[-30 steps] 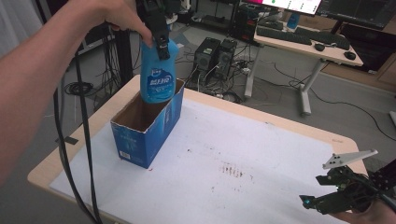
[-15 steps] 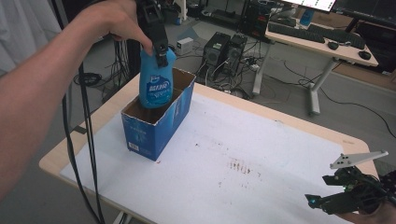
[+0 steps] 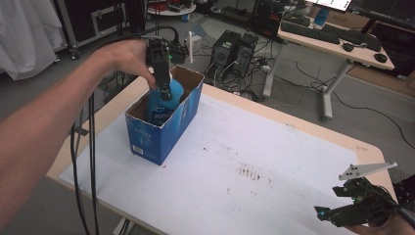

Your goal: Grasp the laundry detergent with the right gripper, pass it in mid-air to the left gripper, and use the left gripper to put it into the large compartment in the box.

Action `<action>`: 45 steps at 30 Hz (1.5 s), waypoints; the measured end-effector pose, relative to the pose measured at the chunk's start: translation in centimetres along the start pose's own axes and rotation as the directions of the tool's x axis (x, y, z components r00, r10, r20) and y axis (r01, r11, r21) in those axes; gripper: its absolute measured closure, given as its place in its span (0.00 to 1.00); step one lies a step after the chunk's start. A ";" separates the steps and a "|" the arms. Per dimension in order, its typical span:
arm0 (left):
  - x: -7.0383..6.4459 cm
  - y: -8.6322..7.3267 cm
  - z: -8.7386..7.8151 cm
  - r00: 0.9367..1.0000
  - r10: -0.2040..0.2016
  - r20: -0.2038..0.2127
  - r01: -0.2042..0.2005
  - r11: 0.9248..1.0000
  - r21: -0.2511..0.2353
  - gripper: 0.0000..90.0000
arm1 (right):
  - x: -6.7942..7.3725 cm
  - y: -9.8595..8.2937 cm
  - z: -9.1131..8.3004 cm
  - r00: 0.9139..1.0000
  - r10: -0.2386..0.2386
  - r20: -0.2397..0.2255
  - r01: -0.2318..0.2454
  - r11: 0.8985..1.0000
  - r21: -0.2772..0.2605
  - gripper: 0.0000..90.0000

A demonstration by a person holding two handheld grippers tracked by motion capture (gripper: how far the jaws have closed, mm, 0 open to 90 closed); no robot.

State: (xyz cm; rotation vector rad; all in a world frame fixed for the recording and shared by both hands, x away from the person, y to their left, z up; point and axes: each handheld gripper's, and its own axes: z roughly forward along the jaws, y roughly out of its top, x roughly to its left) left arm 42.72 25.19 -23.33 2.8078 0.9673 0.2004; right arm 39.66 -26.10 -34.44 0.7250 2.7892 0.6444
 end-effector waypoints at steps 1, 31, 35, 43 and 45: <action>-0.1 -0.1 0.4 1.000 0.027 -0.003 -0.027 1.000 0.004 0.42 | 0.0 0.0 0.1 1.000 -0.001 0.000 0.001 1.000 0.006 0.15; -0.1 -1.4 3.9 0.982 0.190 0.026 -0.190 0.982 0.015 0.42 | 0.3 -0.2 0.9 1.000 -0.007 0.007 0.007 1.000 0.015 0.15; 0.0 -1.4 3.9 0.982 0.186 0.030 -0.186 0.982 0.011 0.42 | 0.4 -0.2 0.8 1.000 -0.006 0.009 0.006 1.000 0.014 0.15; 0.1 -1.4 3.9 0.984 0.177 0.033 -0.178 0.984 0.005 0.40 | 0.6 -0.1 0.6 1.000 -0.018 0.022 0.018 1.000 0.003 0.15; 0.1 -1.3 4.0 0.984 0.176 0.029 -0.176 0.984 0.004 0.37 | 0.6 -0.1 0.7 1.000 -0.014 0.022 0.014 1.000 0.010 0.15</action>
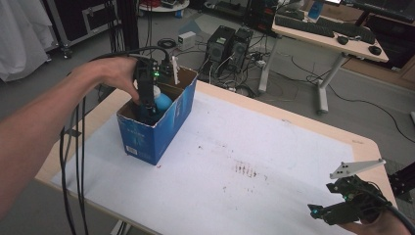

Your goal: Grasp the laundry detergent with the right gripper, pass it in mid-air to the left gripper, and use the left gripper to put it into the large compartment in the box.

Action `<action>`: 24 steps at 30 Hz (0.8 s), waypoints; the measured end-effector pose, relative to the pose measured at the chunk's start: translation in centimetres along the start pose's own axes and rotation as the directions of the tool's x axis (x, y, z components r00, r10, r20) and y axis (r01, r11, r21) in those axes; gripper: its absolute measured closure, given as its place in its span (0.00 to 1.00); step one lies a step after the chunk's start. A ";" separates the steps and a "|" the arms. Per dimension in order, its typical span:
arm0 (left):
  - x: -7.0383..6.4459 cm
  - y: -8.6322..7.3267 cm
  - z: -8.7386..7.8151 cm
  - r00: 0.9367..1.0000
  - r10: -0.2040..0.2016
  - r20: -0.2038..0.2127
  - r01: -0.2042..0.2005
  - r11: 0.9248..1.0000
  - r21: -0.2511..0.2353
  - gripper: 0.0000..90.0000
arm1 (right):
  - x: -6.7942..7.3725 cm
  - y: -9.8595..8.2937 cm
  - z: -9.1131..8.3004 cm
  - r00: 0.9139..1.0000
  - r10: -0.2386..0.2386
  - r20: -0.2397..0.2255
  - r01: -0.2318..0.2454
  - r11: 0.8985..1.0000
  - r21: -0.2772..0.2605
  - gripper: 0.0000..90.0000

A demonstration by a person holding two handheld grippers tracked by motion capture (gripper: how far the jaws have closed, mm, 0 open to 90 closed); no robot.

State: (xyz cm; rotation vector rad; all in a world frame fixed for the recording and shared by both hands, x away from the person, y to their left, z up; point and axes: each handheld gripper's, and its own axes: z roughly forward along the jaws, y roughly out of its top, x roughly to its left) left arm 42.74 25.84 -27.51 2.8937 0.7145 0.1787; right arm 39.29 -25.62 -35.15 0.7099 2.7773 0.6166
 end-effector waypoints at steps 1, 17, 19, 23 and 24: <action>0.0 0.0 0.0 1.000 0.002 -0.001 -0.002 1.000 0.003 0.37 | 0.0 0.0 0.1 1.000 -0.001 -0.001 0.001 1.000 0.000 0.15; 0.2 0.2 -1.5 1.000 -0.013 -0.028 0.013 1.000 -0.010 0.30 | 0.1 -0.2 -0.1 1.000 0.000 0.005 0.000 1.000 0.003 0.15; 0.2 0.2 -1.7 0.999 -0.010 -0.038 0.009 1.000 -0.006 0.30 | 0.2 -0.2 0.0 1.000 0.003 0.004 -0.003 1.000 0.005 0.15; 0.2 0.2 -2.3 0.999 -0.019 -0.046 0.018 1.000 -0.018 0.28 | 0.2 -0.2 -0.1 1.000 0.001 0.001 -0.001 1.000 0.003 0.15; 0.3 0.3 -2.5 0.999 -0.014 -0.049 0.013 1.000 -0.016 0.28 | 0.2 -0.2 -0.1 1.000 0.001 0.002 -0.001 1.000 0.003 0.15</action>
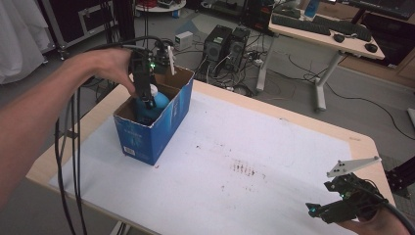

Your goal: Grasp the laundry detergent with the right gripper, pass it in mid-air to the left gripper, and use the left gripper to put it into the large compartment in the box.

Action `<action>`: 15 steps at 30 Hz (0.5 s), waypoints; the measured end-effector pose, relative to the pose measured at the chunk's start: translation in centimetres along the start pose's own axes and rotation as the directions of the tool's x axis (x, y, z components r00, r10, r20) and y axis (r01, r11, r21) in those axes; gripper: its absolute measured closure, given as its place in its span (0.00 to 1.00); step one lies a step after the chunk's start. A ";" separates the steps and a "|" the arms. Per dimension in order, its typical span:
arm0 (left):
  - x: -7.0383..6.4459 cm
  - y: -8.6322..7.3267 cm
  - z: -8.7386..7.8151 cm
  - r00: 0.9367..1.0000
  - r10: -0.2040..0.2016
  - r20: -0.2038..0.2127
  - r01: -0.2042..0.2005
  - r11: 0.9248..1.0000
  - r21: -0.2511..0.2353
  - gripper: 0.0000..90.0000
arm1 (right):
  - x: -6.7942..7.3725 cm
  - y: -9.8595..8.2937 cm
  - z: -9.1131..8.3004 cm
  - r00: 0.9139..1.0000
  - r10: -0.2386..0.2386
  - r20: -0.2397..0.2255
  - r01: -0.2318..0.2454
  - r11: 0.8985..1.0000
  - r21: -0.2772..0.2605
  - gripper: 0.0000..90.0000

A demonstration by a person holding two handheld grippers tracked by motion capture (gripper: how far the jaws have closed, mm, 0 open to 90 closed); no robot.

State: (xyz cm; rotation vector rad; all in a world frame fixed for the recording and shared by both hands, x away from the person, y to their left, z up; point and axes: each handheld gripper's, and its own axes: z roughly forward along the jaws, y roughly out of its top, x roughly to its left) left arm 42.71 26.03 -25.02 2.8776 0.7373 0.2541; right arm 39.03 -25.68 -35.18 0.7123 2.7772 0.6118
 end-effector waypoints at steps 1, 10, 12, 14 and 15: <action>0.0 0.0 -0.2 1.000 0.002 -0.002 -0.002 1.000 0.001 0.28 | 0.0 0.0 0.0 1.000 0.000 0.000 0.000 1.000 0.000 0.15; -0.5 0.8 -2.0 0.999 0.024 -0.027 -0.024 1.000 -0.016 0.26 | 0.0 0.0 -0.1 1.000 0.002 0.004 -0.002 1.000 0.001 0.15; -0.7 1.1 -2.6 0.999 0.034 -0.031 -0.035 0.999 -0.022 0.26 | 0.0 0.0 -0.1 1.000 0.002 0.004 -0.002 1.000 0.000 0.15; -1.1 1.6 -3.2 0.998 0.045 -0.036 -0.047 0.998 -0.033 0.26 | 0.1 0.0 0.0 1.000 0.004 0.004 -0.004 1.000 0.001 0.15; -1.2 1.9 -3.5 0.998 0.053 -0.037 -0.054 0.998 -0.042 0.26 | 0.1 0.0 0.0 1.000 0.004 0.005 -0.004 1.000 0.003 0.15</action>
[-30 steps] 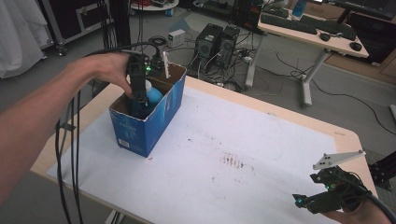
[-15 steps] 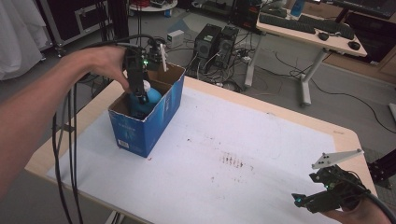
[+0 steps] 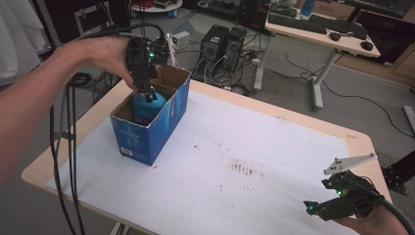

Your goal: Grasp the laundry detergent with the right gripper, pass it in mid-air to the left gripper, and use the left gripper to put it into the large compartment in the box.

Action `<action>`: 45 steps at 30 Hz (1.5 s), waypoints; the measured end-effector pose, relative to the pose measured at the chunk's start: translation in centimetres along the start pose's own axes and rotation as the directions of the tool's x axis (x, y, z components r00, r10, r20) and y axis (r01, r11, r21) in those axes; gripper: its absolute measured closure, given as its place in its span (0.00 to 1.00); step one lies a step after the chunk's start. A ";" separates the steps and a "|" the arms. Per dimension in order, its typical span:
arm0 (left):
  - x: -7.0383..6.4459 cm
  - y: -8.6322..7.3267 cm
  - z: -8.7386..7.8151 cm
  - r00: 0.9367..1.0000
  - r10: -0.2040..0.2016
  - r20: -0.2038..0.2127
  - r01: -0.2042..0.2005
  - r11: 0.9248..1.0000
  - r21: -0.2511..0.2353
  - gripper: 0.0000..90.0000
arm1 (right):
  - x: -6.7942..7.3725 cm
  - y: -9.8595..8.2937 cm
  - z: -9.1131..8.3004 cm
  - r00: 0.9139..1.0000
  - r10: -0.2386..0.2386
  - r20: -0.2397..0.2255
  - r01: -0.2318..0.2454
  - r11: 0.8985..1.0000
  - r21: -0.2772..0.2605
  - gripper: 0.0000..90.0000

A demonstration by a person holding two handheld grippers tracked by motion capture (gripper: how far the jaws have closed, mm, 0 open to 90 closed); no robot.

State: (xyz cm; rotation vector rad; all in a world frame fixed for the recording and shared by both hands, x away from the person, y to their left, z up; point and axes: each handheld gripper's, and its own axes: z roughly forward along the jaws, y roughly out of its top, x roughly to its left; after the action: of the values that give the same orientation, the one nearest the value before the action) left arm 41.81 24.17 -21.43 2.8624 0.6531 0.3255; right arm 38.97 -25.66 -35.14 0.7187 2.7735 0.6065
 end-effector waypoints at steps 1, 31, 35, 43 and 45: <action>-0.2 0.4 -0.3 1.000 0.010 -0.001 -0.010 1.000 -0.008 0.25 | 0.0 0.0 0.0 1.000 0.001 -0.001 -0.001 1.000 0.000 0.15; -8.0 15.3 4.1 0.949 0.311 0.044 -0.310 0.950 -0.028 0.18 | 0.7 0.6 -0.6 1.000 -0.007 0.020 0.007 1.000 0.003 0.15; -8.9 15.5 6.2 0.945 0.319 0.073 -0.320 0.947 -0.008 0.18 | 0.8 0.6 -0.6 1.000 -0.001 0.022 0.001 1.000 0.007 0.15; -10.3 15.7 10.1 0.944 0.315 0.097 -0.318 0.948 0.014 0.18 | 0.6 0.8 -0.5 0.999 0.006 0.032 -0.006 1.000 0.008 0.15; -10.5 15.6 10.8 0.944 0.312 0.111 -0.315 0.949 0.017 0.18 | 0.7 0.9 -0.4 0.999 0.006 0.034 -0.007 1.000 0.012 0.15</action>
State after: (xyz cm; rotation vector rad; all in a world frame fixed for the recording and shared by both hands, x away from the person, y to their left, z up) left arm 41.60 4.21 -29.98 2.9891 0.1819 0.2034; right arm 38.61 -24.79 -34.45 0.7338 2.7467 0.5744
